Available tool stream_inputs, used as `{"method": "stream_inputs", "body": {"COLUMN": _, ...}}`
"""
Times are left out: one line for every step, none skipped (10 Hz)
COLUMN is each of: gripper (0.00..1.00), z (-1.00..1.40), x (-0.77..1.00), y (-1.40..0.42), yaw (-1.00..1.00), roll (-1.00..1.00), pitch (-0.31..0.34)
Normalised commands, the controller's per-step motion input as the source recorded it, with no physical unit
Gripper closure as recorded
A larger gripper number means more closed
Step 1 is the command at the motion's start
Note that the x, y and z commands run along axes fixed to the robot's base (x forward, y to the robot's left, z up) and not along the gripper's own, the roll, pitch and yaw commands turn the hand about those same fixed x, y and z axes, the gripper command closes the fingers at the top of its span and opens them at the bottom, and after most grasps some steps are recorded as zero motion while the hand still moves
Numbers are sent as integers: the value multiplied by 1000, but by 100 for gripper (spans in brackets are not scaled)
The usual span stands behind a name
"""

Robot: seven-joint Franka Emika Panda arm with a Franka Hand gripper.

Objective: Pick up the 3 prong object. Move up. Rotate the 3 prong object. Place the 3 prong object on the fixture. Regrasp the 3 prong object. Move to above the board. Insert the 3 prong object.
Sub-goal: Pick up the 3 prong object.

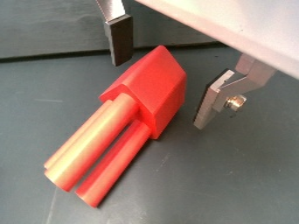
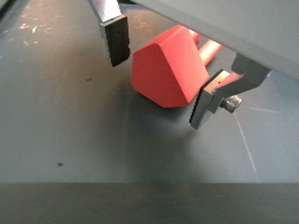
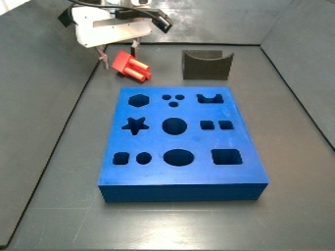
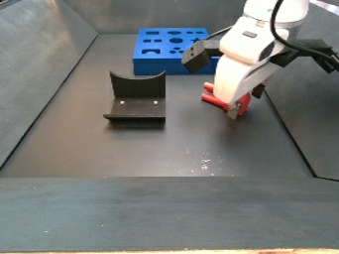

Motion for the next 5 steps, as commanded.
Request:
{"method": "stream_inputs", "body": {"gripper": 0, "z": -180, "x": 0, "y": -63, "yaw": 574, "roll": -220, "pitch": -11}}
{"method": "stream_inputs", "body": {"gripper": 0, "z": -209, "x": 0, "y": -106, "yaw": 543, "roll": -260, "pitch": 0}}
{"method": "stream_inputs", "body": {"gripper": 0, "z": -180, "x": 0, "y": -137, "yaw": 351, "roll": -260, "pitch": -34}}
{"method": "stream_inputs", "body": {"gripper": 0, "z": -163, "x": 94, "y": -149, "yaw": 94, "roll": -154, "pitch": -66}}
{"method": "stream_inputs", "body": {"gripper": 0, "z": 0, "x": 0, "y": 0, "yaw": -11, "roll": 0, "pitch": 0}}
